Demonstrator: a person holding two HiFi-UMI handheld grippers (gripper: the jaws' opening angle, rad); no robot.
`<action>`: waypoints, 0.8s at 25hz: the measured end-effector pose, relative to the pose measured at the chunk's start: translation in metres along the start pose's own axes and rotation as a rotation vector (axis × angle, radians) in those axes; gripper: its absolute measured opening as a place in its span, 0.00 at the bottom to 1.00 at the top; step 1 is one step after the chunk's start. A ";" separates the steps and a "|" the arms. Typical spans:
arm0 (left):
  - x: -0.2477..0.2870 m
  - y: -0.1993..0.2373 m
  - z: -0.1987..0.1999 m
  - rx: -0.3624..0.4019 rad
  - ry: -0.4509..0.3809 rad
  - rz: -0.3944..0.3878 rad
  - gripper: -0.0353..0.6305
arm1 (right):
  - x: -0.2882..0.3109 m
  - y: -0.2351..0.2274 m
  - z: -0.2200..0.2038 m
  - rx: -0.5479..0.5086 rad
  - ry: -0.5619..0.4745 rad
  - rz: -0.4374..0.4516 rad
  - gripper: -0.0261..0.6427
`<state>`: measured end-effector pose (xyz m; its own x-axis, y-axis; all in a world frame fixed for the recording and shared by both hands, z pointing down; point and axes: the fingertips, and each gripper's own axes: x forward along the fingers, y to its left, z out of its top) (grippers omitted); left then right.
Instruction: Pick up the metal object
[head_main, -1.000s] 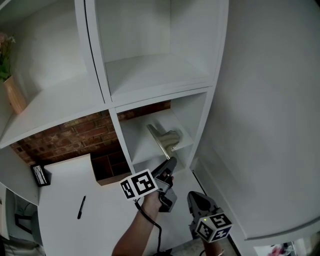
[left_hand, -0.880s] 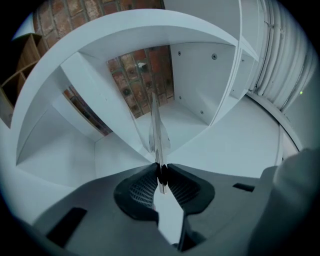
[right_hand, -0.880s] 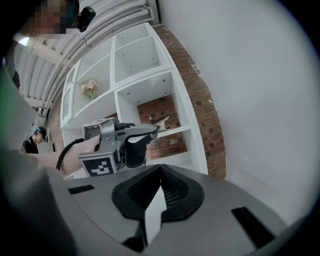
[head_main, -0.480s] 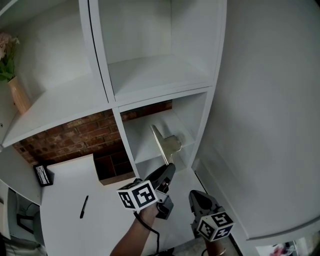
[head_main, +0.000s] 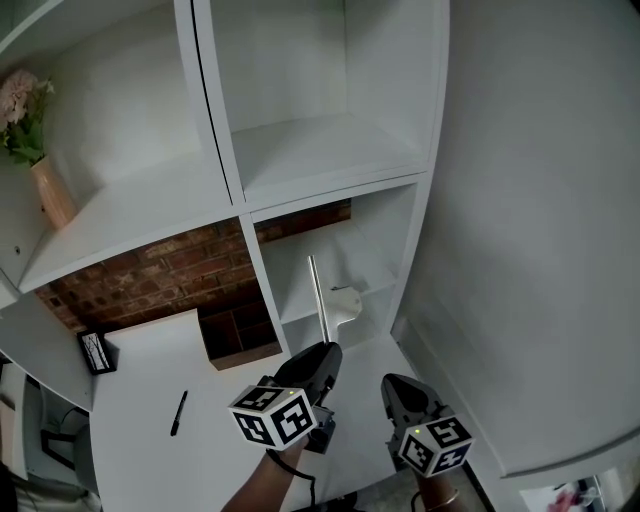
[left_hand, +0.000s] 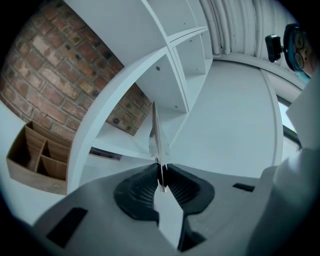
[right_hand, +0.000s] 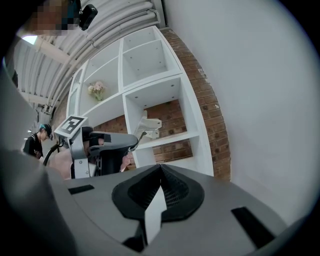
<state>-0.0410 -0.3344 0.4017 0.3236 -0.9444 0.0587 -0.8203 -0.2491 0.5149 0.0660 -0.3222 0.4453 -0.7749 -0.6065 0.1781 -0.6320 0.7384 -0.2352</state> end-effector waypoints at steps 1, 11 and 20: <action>-0.006 0.001 0.000 0.025 0.003 0.014 0.15 | 0.000 0.003 0.000 -0.001 -0.001 0.003 0.05; -0.056 0.013 -0.009 0.271 0.052 0.145 0.15 | 0.002 0.031 0.000 -0.019 -0.009 0.028 0.05; -0.091 0.028 -0.023 0.436 0.124 0.230 0.15 | 0.009 0.061 -0.007 -0.049 0.010 0.055 0.05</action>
<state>-0.0828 -0.2502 0.4300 0.1435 -0.9592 0.2434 -0.9889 -0.1293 0.0731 0.0207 -0.2807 0.4395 -0.8081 -0.5621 0.1759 -0.5884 0.7839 -0.1981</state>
